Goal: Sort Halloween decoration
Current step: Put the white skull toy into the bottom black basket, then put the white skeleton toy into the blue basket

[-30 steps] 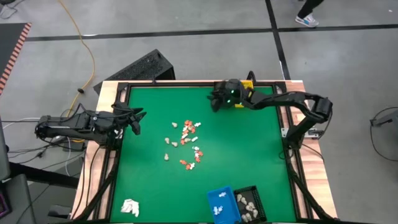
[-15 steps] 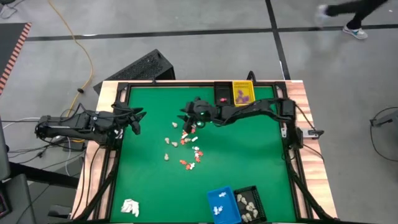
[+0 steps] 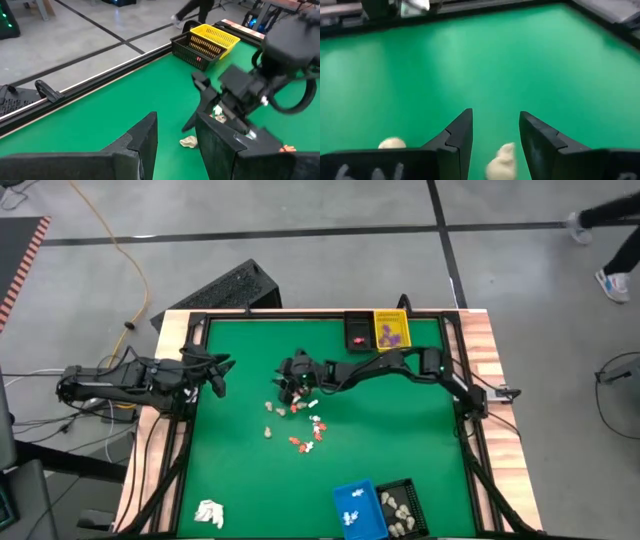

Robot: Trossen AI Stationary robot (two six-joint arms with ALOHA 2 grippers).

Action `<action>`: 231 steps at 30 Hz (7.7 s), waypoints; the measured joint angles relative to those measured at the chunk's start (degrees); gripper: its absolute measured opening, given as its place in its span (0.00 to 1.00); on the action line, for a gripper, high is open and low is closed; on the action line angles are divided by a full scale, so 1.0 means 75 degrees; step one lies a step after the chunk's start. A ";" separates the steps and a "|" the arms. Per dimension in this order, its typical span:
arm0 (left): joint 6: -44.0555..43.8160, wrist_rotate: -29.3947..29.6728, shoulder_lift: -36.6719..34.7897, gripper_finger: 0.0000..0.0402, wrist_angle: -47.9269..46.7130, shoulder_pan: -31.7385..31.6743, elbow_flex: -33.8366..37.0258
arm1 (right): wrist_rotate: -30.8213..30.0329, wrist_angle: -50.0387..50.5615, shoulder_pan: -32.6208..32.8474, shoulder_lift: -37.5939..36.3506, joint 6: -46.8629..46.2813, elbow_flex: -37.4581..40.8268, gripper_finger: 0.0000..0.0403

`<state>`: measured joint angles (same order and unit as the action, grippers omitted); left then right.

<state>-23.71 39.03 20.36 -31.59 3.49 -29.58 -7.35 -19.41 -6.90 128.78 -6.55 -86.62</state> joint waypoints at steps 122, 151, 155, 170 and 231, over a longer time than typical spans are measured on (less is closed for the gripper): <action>-0.0394 -0.0749 0.0000 0.30 -0.0017 0.0003 -0.0001 | -0.2299 1.2406 0.7956 -0.3288 -1.1468 -0.0325 0.38; -0.0336 -0.0913 0.0003 0.30 0.0749 0.0001 0.0000 | -0.2773 0.8052 0.2135 -0.6692 0.0974 0.0520 0.38; -0.0405 -0.1004 0.0003 0.30 0.0749 0.0003 0.0000 | -0.0575 0.5524 0.1469 -0.7085 0.1978 0.1883 0.38; -0.0652 -0.1226 0.0003 0.30 0.0749 0.0001 0.0000 | 0.0399 -0.0671 0.1385 -0.6602 0.0656 0.5337 0.38; 0.1273 -0.1722 -0.0801 0.30 0.2006 0.0003 -0.0003 | -0.0256 -0.4688 0.1298 -1.1655 0.1481 0.9173 0.38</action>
<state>-14.16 26.11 14.35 -16.55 3.51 -29.61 -9.28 -54.58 2.83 41.36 4.56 -17.82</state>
